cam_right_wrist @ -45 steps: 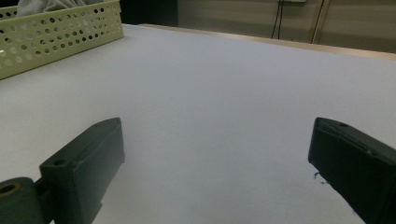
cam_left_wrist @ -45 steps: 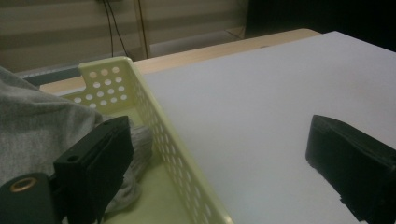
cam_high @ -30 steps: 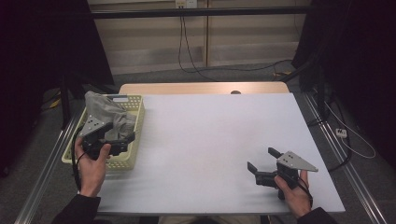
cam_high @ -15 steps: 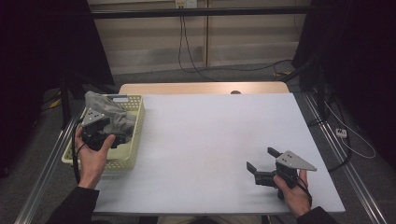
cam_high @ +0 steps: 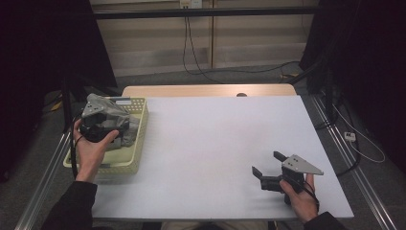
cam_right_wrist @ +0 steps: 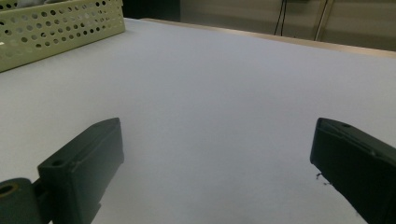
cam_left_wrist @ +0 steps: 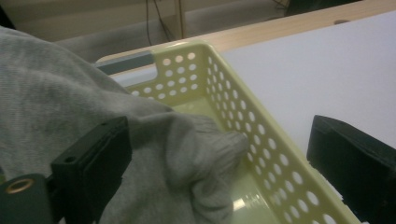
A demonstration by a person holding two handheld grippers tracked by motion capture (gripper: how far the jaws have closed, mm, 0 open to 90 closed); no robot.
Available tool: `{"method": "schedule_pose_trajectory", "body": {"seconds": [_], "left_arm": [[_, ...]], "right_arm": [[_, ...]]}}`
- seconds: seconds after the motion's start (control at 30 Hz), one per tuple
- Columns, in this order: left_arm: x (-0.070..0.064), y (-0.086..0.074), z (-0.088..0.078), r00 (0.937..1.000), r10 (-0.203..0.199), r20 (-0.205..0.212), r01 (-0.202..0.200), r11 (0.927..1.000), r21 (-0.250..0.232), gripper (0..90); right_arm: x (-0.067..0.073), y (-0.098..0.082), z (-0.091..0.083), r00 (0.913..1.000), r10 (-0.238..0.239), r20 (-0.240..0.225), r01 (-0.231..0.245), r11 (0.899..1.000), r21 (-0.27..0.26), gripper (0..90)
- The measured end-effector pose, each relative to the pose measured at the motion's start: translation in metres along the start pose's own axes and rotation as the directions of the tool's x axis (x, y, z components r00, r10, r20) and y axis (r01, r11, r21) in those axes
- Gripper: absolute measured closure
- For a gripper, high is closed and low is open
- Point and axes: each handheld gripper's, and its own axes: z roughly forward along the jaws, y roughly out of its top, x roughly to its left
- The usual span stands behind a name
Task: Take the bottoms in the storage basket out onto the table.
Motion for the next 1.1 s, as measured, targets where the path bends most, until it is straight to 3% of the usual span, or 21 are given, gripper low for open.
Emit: {"method": "schedule_pose_trajectory", "body": {"seconds": [0.13, 0.2, 0.33, 0.5, 0.73, 0.8, 0.9, 1.1], "left_arm": [[0.008, 0.004, 0.004, 0.9988, -0.048, 0.005, 0.049, 0.9986, -0.023, 4.1], [0.009, 0.006, 0.008, 0.9990, -0.028, -0.036, 0.028, 0.9996, 0.000, 4.4], [0.014, 0.007, 0.017, 0.9990, -0.016, -0.043, 0.017, 0.9996, 0.023, 5.0], [0.022, 0.008, 0.028, 0.9967, -0.018, -0.078, 0.022, 0.9984, 0.053, 8.6], [0.031, 0.008, 0.039, 0.9951, -0.059, -0.079, 0.066, 0.9948, 0.078, 7.5], [0.029, 0.007, 0.042, 0.9953, -0.050, -0.083, 0.058, 0.9938, 0.094, 5.0], [0.027, 0.005, 0.046, 0.9948, -0.004, -0.102, 0.017, 0.9923, 0.123, 3.4], [0.029, -0.004, 0.053, 0.9953, -0.018, -0.096, 0.035, 0.9830, 0.180, 1.7]], "right_arm": [[0.000, 0.000, 0.000, 1.0000, 0.005, -0.002, -0.005, 1.000, -0.001, 2.7], [0.000, 0.000, 0.000, 1.0000, 0.002, -0.004, -0.002, 1.000, 0.001, 2.7], [0.000, 0.000, 0.001, 1.0000, 0.005, -0.006, -0.005, 1.000, 0.005, 2.8], [0.000, -0.001, 0.002, 1.0000, 0.003, -0.009, -0.003, 1.000, 0.011, 2.8], [0.000, -0.001, 0.003, 0.9999, 0.004, -0.010, -0.003, 1.000, 0.021, 2.8], [0.001, -0.001, 0.004, 0.9999, -0.002, -0.014, 0.003, 1.000, 0.026, 2.8], [0.001, -0.002, 0.004, 0.9998, 0.000, -0.019, 0.000, 1.000, 0.030, 2.8], [0.001, -0.002, 0.004, 0.9997, -0.003, -0.024, 0.004, 1.000, 0.031, 2.9]]}}
